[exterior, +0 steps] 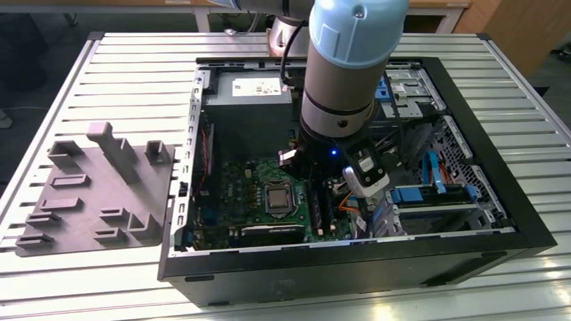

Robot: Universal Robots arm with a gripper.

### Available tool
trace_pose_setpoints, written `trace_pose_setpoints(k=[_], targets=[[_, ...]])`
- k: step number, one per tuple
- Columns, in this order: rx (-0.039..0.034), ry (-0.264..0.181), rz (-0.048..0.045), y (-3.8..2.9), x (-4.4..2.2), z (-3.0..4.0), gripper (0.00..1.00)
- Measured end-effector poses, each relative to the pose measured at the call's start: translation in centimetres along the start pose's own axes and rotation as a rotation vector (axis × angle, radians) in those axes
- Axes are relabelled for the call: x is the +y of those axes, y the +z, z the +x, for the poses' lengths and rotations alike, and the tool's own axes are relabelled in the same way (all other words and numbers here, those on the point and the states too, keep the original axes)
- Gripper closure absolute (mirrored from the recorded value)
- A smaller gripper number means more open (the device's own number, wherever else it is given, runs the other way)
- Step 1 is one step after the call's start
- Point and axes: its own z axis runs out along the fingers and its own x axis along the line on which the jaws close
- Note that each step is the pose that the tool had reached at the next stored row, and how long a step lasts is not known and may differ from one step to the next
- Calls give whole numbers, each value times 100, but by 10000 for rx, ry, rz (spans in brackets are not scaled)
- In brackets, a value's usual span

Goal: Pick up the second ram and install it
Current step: 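Insert the second ram into the second slot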

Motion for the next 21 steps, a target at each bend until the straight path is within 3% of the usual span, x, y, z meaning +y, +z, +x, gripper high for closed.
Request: trace_pose_setpoints(k=[1, 5, 14, 21], targets=[[0, 0, 0, 0, 0, 0, 81], [-1, 0, -3, -5, 0, 0, 81], [0, 0, -2, -218, 13, -4, 81], [-1, 0, -3, -224, 14, -4, 81]])
